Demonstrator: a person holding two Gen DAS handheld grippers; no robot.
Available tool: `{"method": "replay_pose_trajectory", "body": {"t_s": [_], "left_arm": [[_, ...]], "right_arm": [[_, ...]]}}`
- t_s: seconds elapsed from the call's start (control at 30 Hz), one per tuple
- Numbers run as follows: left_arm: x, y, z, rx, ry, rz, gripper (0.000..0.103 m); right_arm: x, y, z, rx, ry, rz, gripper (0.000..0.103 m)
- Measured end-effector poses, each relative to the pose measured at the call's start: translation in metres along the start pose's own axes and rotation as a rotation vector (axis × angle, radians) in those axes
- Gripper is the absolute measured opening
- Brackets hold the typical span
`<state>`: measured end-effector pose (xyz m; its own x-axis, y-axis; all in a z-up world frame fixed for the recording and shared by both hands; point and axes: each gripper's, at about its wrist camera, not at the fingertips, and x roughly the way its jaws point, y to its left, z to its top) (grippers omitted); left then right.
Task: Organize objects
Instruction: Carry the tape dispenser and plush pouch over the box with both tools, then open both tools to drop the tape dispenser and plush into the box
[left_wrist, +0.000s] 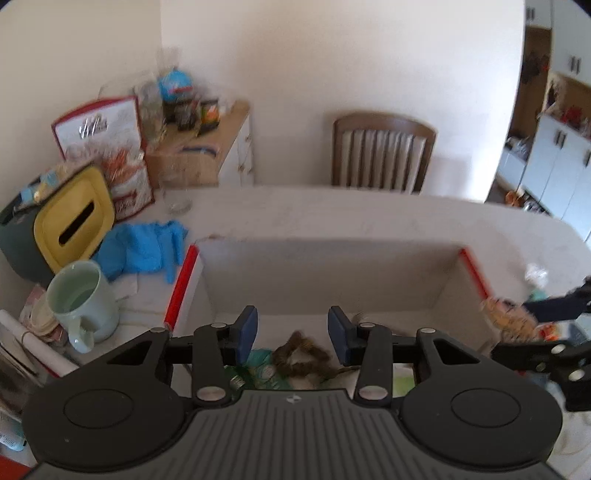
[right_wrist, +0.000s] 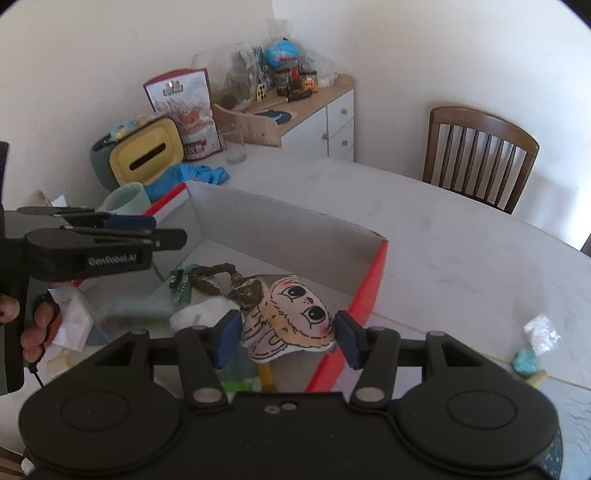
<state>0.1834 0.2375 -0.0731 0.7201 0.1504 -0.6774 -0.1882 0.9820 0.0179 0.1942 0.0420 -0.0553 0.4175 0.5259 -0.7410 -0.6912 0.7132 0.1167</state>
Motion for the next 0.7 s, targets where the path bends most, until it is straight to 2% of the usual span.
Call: {"method": "replay_pose_trajectory", "body": {"t_s": [0.37,0.7], "left_arm": [[0.031,0.018,-0.016,-0.042,0.095,-0.019,0.041],[0.039,0.015,-0.021,-0.042,0.128,-0.051,0.041]], "right_arm": [[0.057,0.015,0.009,-0.019,0.066,-0.026,0.055],[0.066,0.014,0.003,-0.009,0.078,-0.040,0.059]]}}
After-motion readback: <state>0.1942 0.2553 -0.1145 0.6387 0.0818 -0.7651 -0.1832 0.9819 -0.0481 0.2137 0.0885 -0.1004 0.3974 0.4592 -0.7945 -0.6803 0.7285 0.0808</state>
